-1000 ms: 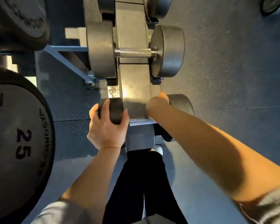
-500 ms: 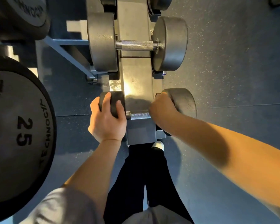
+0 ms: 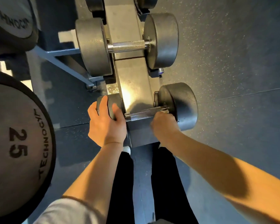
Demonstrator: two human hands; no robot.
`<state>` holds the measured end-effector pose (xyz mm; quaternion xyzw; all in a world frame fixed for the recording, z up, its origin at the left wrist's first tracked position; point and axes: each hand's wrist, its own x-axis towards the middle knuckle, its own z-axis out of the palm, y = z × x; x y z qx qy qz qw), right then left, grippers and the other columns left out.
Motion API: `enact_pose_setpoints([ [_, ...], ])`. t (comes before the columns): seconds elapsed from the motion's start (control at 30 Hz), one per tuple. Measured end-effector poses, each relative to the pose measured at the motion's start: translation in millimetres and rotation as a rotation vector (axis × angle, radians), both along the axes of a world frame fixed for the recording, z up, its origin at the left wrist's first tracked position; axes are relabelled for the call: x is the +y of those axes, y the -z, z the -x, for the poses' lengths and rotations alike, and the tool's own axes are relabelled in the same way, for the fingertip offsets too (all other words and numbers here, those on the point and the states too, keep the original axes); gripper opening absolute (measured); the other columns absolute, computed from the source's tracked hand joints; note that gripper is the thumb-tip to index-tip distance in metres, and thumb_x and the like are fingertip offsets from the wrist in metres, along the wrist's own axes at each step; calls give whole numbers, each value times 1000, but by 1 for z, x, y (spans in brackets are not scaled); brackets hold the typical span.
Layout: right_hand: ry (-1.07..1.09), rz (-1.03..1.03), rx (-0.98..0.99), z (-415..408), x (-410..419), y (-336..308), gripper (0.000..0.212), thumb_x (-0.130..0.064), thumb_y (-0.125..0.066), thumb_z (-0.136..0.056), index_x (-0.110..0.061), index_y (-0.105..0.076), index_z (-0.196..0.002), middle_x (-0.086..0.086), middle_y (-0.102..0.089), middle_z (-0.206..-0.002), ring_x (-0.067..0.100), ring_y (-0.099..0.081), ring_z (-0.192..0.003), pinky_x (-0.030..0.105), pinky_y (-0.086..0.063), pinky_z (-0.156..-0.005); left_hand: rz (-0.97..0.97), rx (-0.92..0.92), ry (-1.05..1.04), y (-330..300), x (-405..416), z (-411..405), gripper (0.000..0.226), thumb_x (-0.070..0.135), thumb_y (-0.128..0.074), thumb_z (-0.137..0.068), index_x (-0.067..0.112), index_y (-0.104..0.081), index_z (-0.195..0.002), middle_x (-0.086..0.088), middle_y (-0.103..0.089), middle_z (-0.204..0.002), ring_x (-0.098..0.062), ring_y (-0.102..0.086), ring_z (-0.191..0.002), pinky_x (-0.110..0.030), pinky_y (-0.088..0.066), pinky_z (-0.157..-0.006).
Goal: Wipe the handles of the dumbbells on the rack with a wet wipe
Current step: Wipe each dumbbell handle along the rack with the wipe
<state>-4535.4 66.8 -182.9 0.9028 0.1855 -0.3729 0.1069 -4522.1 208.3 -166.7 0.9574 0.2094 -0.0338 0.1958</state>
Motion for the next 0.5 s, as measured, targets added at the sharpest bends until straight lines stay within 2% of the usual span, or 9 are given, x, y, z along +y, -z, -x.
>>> enact_pose_setpoints([
  [0.07, 195, -163, -74, 6, -6, -2, 33, -2, -45, -94, -5, -54, -125, 11, -49, -124, 28, -57, -109, 31, -40, -65, 39, 13, -34, 0, 1, -1, 53, 50, -28, -90, 34, -53, -133, 4, -45, -140, -25, -59, -98, -30, -30, -74],
  [0.13, 405, -438, -295, 10, -7, -5, 26, -6, -53, -91, -13, -60, -115, 5, -54, -112, 22, -62, -94, 27, -39, -60, 118, 29, -91, -5, -1, -2, 41, 42, -39, -95, 37, -51, -134, 9, -45, -138, -17, -55, -100, -27, -29, -79],
  [0.2, 747, -783, -453, 13, 9, -3, 11, -11, -60, -90, -13, -69, -95, 4, -61, -89, 14, -58, -71, 23, -41, -57, 241, 32, -189, -9, -1, -5, 42, 39, -52, -94, 37, -48, -136, 13, -47, -135, -9, -50, -107, -25, -30, -85],
  [0.23, 902, -895, -422, 11, 21, 3, 15, -14, -58, -93, -12, -68, -81, 4, -59, -78, 12, -53, -65, 23, -42, -57, 359, 46, -300, -8, 5, -8, 46, 40, -57, -92, 36, -48, -136, 15, -49, -131, -7, -49, -111, -24, -31, -90],
  [0.3, 1028, -859, -130, 12, 51, 19, 32, -18, -48, -97, -14, -52, -66, 2, -50, -66, 13, -46, -59, 26, -37, -59, 652, 110, -550, -6, 13, -20, 47, 47, -67, -80, 29, -62, -123, 13, -58, -116, -10, -54, -107, -31, -41, -97],
  [0.33, 1070, -838, -98, 14, 62, 25, 31, -17, -45, -97, -14, -50, -67, 1, -47, -63, 14, -45, -58, 26, -35, -57, 721, 139, -629, -2, 17, -24, 39, 51, -67, -74, 25, -69, -104, 9, -63, -103, -14, -59, -98, -37, -48, -93],
  [0.4, 1106, -873, -162, 14, 68, 24, 29, -16, -41, -96, -17, -50, -68, -2, -43, -59, 16, -43, -57, 25, -31, -51, 639, 144, -634, -3, 16, -26, 32, 51, -61, -74, 20, -62, -71, 5, -61, -77, -17, -58, -77, -37, -49, -73],
  [0.43, 1119, -908, -144, 12, 66, 22, 29, -19, -40, -96, -18, -51, -69, -2, -45, -60, 16, -45, -58, 24, -33, -51, 565, 128, -623, -5, 12, -25, 34, 51, -57, -79, 18, -59, -69, 4, -59, -73, -17, -55, -71, -35, -45, -65],
  [0.5, 1069, -823, -34, -3, 59, 11, 23, -18, -42, -96, -16, -61, -84, 3, -58, -76, 19, -54, -70, 25, -43, -62, 451, 87, -613, -10, 3, -22, 38, 49, -48, -86, 16, -58, -72, 3, -58, -72, -16, -51, -65, -33, -39, -57],
])
